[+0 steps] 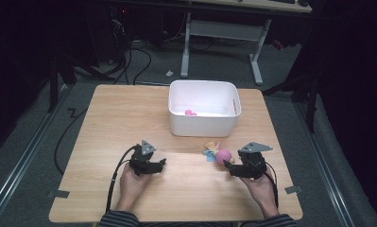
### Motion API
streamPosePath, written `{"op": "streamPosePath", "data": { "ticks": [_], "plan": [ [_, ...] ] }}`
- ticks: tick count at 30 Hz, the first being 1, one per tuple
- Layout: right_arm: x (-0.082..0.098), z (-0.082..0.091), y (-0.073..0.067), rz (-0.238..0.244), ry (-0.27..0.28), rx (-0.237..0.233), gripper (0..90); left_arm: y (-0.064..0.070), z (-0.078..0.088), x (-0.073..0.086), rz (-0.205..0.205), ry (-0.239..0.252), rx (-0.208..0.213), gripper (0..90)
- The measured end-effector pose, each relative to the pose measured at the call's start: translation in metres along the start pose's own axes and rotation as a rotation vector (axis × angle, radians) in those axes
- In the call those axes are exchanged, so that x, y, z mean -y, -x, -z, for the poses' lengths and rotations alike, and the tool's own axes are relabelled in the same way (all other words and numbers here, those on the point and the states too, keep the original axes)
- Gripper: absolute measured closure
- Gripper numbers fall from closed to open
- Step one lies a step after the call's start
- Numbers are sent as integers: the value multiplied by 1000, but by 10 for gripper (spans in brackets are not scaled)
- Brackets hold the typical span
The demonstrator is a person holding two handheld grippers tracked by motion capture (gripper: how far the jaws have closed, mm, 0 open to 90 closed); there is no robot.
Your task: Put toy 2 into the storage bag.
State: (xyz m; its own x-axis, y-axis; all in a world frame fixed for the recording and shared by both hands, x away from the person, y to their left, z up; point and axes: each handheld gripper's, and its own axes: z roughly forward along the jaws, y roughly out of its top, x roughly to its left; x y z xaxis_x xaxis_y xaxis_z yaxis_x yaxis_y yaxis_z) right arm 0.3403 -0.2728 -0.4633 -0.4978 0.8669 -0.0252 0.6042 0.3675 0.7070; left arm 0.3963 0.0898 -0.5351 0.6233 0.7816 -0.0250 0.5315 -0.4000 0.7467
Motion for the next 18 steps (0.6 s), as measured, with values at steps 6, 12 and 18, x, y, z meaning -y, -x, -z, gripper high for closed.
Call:
{"op": "streamPosePath", "data": {
  "ticks": [6,12,18],
  "plan": [
    [-6,-9,-1,8,-28,-7,285,0,0,0,1,0,1,282],
    [-9,-21,-2,22,-53,-4,292,0,0,0,1,0,2,282],
    [-9,-31,1,18,-74,6,291,0,0,0,1,0,0,281]
  ]
}}
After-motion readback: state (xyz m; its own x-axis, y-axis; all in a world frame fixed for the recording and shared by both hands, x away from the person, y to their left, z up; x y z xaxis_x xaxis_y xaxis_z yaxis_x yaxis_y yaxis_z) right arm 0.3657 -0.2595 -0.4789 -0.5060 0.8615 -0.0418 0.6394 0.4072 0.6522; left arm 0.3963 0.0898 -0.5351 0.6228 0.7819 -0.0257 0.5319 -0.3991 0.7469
